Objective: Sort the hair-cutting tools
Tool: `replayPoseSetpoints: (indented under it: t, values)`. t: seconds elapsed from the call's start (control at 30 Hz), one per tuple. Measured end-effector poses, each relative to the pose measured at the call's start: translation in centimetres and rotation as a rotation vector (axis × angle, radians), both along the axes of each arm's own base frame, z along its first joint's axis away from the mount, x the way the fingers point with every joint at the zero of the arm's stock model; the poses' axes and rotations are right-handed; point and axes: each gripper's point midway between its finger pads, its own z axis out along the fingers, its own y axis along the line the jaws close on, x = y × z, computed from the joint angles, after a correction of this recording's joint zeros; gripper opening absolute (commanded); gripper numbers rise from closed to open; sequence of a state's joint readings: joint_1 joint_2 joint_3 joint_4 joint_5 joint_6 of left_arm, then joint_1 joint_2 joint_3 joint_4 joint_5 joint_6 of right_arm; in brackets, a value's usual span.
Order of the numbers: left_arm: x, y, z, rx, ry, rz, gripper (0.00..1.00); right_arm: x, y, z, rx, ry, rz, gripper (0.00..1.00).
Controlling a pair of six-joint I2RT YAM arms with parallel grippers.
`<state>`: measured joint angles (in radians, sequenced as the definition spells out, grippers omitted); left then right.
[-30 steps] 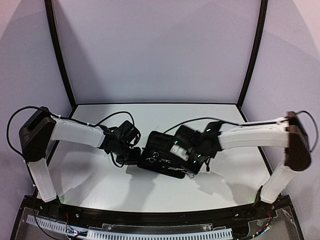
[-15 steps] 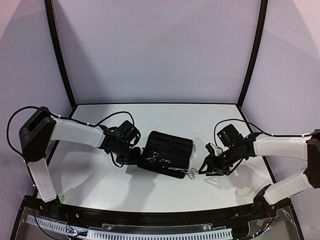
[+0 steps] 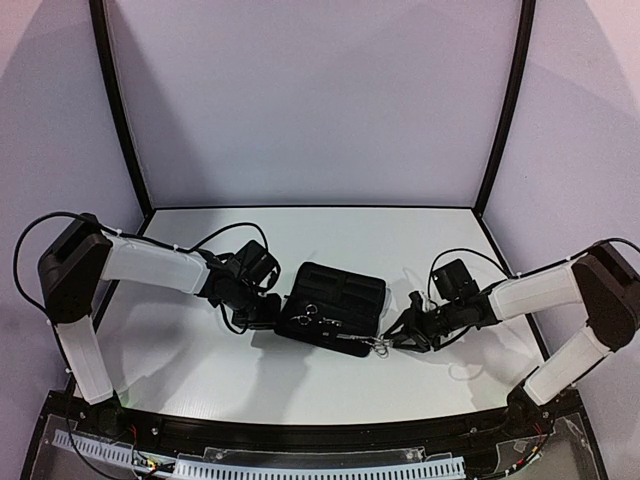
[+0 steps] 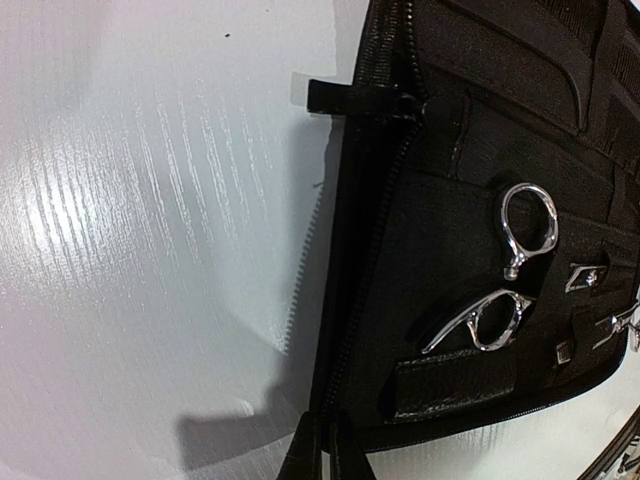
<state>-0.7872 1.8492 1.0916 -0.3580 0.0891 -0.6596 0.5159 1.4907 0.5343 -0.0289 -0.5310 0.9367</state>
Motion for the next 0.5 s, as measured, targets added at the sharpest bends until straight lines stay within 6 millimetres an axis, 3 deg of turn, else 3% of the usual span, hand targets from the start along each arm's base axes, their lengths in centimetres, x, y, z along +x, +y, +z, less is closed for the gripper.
replayPoseSetpoints:
  t: [0.5]
  values:
    - [0.0, 0.0, 0.0, 0.001, -0.001, -0.002, 0.01, 1.7, 1.1, -0.4, 0.082, -0.087, -0.019, 0.23]
